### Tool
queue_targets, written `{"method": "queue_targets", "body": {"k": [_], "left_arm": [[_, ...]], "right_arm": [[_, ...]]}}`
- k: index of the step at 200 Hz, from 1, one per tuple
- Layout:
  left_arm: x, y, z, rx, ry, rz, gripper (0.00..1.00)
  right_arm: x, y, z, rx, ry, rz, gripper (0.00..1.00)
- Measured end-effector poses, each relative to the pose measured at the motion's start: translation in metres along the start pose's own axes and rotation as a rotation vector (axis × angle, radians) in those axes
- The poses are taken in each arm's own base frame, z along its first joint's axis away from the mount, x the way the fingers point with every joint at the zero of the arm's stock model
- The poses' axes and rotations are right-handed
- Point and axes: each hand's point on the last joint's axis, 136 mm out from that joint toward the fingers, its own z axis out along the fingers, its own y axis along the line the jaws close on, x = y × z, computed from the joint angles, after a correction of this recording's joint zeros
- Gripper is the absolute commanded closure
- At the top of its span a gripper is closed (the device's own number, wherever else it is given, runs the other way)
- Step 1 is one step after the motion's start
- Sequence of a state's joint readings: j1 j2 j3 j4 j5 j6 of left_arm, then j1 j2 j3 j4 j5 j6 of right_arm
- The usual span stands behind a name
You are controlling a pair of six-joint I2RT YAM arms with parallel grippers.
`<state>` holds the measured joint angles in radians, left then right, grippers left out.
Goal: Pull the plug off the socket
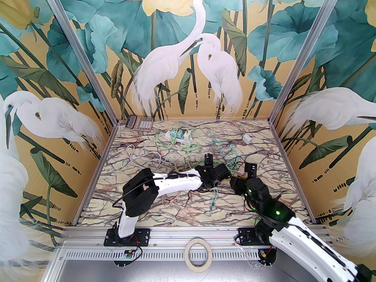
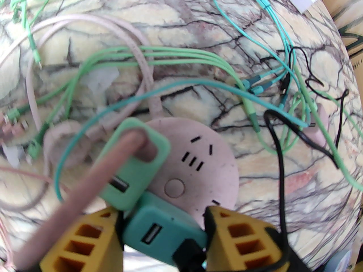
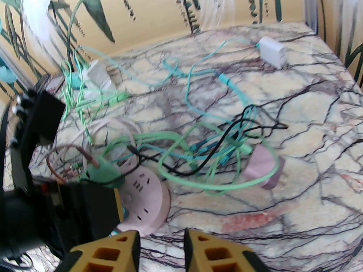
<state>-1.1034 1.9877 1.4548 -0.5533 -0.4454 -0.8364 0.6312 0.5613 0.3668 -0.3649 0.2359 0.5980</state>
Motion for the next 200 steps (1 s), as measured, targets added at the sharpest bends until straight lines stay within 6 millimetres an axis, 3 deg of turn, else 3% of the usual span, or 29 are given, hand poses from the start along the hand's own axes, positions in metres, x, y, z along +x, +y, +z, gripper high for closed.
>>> {"method": "queue_targets", "body": {"k": [64,89,99,113,145,173,200], "left_arm": [[-0.01,0.03,0.001,0.105,0.048,0.217,0.61],[-0.013,0.042,0.0,0.115,0.06,0.263,0.55],[-0.013,0.046,0.0,0.11,0.066,0.265,0.46],[-0.012,0.047,-0.001,0.105,0.075,0.239,0.46],[-0.015,0.051,-0.006,0.029,0.087,0.118,0.33],[-0.019,0.04,-0.003,-0.042,0.072,0.016,0.35],[-0.011,0.048,0.002,-0.103,0.08,-0.054,0.38]], "right_arm": [[0.017,0.01,0.025,-0.054,0.118,0.017,0.66],[0.018,0.014,0.028,-0.073,0.128,0.019,0.66],[0.018,0.015,0.029,-0.078,0.128,0.019,0.66],[0.017,0.016,0.029,-0.084,0.122,0.02,0.65],[0.013,0.018,0.029,-0.093,0.109,0.022,0.65],[0.011,0.019,0.028,-0.095,0.101,0.021,0.65],[0.011,0.018,0.027,-0.101,0.091,0.02,0.65]]}}
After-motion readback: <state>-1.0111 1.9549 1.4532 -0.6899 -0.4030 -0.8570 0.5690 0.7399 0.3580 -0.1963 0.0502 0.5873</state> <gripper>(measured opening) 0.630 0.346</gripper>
